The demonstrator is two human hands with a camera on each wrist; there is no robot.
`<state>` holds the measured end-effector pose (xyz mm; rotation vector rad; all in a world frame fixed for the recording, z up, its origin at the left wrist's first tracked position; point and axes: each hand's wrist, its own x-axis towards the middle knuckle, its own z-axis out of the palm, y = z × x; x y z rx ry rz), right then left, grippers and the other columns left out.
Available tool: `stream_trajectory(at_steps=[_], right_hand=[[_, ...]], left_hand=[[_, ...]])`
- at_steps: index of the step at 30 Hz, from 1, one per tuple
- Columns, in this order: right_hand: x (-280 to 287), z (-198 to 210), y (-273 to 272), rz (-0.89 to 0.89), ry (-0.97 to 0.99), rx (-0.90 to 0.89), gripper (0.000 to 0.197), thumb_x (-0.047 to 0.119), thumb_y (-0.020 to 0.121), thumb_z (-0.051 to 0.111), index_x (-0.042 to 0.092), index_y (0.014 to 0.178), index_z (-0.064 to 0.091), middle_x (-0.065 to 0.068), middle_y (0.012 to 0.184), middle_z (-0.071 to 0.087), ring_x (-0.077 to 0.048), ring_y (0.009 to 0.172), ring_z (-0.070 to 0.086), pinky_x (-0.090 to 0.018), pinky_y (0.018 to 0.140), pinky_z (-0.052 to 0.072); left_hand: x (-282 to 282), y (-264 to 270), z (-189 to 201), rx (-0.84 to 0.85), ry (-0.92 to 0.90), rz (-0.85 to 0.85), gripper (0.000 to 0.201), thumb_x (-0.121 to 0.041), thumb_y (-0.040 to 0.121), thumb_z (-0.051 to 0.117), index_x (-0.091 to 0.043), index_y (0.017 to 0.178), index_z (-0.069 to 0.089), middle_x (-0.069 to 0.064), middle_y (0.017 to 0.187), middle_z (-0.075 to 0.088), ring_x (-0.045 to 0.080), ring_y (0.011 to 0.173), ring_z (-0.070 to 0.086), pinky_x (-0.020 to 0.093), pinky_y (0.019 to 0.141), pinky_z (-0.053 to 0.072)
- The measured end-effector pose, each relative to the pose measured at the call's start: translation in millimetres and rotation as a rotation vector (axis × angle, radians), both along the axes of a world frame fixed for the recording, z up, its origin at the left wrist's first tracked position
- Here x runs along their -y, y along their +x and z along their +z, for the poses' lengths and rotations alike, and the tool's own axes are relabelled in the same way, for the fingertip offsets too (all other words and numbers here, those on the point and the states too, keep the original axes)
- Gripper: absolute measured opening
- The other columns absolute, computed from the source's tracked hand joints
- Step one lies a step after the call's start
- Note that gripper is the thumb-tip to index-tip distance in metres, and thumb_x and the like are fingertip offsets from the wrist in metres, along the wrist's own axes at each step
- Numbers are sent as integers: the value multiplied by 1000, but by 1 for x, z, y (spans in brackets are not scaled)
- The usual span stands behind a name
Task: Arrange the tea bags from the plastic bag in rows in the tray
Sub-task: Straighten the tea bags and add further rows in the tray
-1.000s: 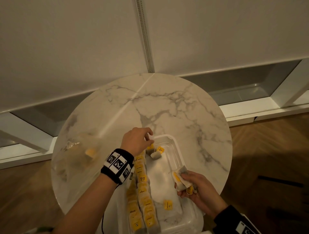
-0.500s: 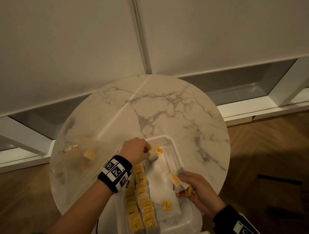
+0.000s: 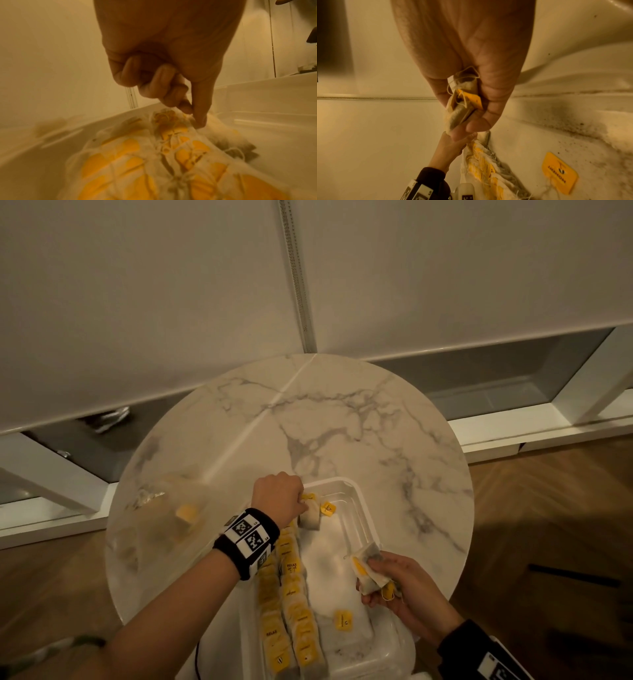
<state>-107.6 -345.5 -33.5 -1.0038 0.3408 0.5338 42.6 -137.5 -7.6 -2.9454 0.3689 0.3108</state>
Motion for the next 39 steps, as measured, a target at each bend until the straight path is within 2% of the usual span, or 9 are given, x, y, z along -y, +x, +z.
stream_trajectory(at_steps=[5, 9, 13, 16, 21, 28, 34, 37, 39], right_hand=[[0, 0, 0, 8, -27, 5, 32, 18, 86, 59, -12, 96, 63, -27, 79, 63, -28, 60, 59, -34, 58, 47], [0, 3, -2, 15, -30, 21, 26, 18, 86, 61, -7, 91, 64, -25, 77, 63, -26, 58, 58, -32, 56, 46], [-5, 8, -3, 47, -96, 65, 22, 22, 86, 65, 0, 82, 65, -19, 71, 63, -21, 51, 53, -27, 51, 43], [-10, 14, -1, 110, -182, 128, 24, 25, 86, 68, 2, 81, 64, -14, 68, 62, -17, 48, 51, -23, 50, 40], [-20, 22, 4, 216, -324, 210, 24, 20, 86, 71, -3, 84, 65, -11, 65, 59, -17, 46, 50, -23, 47, 40], [-26, 26, 10, 178, -306, 147, 21, 12, 87, 68, -8, 83, 64, -14, 67, 57, -18, 49, 49, -23, 50, 43], [-32, 41, 24, 156, -499, 305, 17, 10, 90, 67, 0, 76, 68, -6, 60, 58, -19, 51, 51, -23, 50, 42], [-33, 51, 28, 232, -664, 461, 15, 11, 90, 69, 6, 76, 70, -1, 60, 60, -14, 51, 54, -23, 54, 47], [-34, 56, 29, 314, -759, 547, 13, 14, 89, 69, 12, 77, 71, 2, 61, 64, -10, 54, 58, -24, 56, 49]], left_hand=[[3, 1, 3, 29, 20, -1, 17, -38, 90, 61, -22, 94, 66, 3, 100, 64, 25, 90, 64, 29, 67, 38], [-1, -13, 16, 29, -103, 30, 23, -47, 87, 64, -27, 78, 59, -4, 83, 59, 20, 85, 63, 27, 65, 35], [-5, -51, 28, -130, -477, 20, 27, -52, 86, 66, -27, 78, 68, -10, 74, 65, 6, 70, 59, 28, 61, 45], [-3, -88, 26, -361, -984, 112, 12, -41, 89, 68, -30, 91, 73, -11, 81, 69, 12, 66, 68, 37, 66, 57], [0, -123, 7, -414, -1291, 262, 11, -22, 88, 74, -20, 99, 73, -7, 94, 73, 17, 64, 71, 24, 48, 47], [-21, -132, -2, -357, -1517, 516, 7, -10, 89, 71, -7, 95, 69, -2, 78, 69, 23, 61, 66, 27, 45, 41], [-32, -139, -2, -528, -1492, 407, 23, -10, 86, 75, -15, 106, 63, 10, 93, 72, 22, 70, 71, 26, 52, 50], [-33, -136, -4, -375, -1370, 311, 21, -28, 82, 80, -25, 101, 72, -7, 99, 72, 12, 83, 70, 22, 72, 54], [-31, -133, 0, -299, -1393, 306, 12, -26, 84, 78, -25, 95, 75, -14, 94, 73, 6, 86, 69, 20, 71, 53]])
